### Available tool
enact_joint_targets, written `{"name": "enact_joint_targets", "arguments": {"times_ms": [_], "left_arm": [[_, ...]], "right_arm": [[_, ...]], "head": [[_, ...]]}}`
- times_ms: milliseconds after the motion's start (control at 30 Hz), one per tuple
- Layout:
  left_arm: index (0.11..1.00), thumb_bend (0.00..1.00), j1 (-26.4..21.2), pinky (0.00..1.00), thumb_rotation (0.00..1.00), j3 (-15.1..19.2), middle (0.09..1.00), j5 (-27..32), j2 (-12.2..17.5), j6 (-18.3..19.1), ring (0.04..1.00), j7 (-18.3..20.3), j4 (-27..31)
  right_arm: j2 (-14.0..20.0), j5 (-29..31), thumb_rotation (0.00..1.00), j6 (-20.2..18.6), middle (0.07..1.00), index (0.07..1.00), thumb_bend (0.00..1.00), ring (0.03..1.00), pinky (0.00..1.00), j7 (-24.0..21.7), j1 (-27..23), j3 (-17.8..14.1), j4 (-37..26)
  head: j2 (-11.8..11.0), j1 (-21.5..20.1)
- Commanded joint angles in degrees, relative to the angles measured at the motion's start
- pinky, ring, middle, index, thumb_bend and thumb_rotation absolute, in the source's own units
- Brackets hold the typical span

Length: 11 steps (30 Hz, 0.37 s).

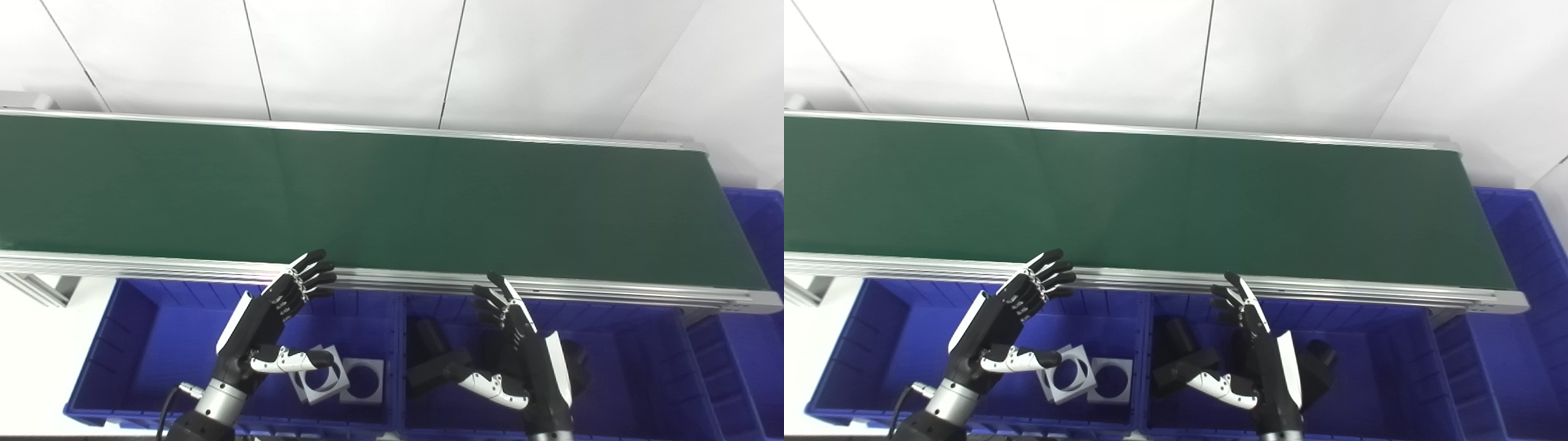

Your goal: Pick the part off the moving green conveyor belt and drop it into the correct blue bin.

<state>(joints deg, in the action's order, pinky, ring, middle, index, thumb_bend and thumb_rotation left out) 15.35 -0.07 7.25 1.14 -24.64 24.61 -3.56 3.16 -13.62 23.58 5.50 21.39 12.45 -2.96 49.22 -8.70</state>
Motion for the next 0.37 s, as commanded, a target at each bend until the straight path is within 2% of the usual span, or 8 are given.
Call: {"name": "enact_joint_targets", "arguments": {"times_ms": [0, 333], "left_arm": [[0.877, 0.94, -0.1, 0.75, 0.29, 0.4, 0.853, -0.7, -0.5, -2.3, 0.818, 0.3, 1.8], [0.864, 0.95, -0.1, 0.74, 0.29, 0.7, 0.845, -1.9, -1.3, -2.3, 0.811, 0.3, 2.1]], "right_arm": [[-0.2, 0.7, 0.42, 1.9, 0.828, 0.915, 0.88, 0.779, 0.72, -0.4, 0.1, -0.4, -2.2], [-0.5, 0.8, 0.42, 1.9, 0.833, 0.914, 0.88, 0.779, 0.72, -1.0, 0.2, -1.0, -2.5]], "head": [[0.0, 0.2], [0.3, 0.2]]}}
